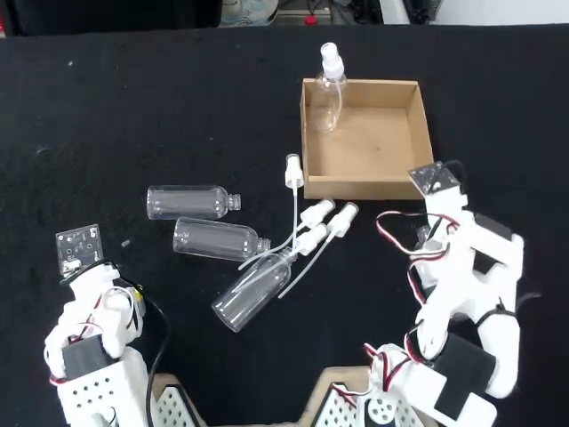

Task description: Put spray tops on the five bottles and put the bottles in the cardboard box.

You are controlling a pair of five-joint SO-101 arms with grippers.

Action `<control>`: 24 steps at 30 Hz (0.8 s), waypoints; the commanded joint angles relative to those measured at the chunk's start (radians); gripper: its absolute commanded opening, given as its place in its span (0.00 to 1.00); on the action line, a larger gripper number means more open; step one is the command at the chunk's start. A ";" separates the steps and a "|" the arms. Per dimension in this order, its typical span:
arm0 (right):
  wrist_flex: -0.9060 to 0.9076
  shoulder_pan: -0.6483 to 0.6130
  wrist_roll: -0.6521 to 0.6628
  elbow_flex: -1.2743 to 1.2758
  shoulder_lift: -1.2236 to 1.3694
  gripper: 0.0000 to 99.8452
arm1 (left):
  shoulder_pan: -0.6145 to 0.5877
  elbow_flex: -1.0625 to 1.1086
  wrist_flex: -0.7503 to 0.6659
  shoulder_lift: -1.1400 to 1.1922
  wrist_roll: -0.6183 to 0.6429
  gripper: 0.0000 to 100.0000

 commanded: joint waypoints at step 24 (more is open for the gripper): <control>0.350 0.107 -0.060 -0.585 0.226 0.23 | 0.010 0.021 0.008 -0.008 -0.009 0.19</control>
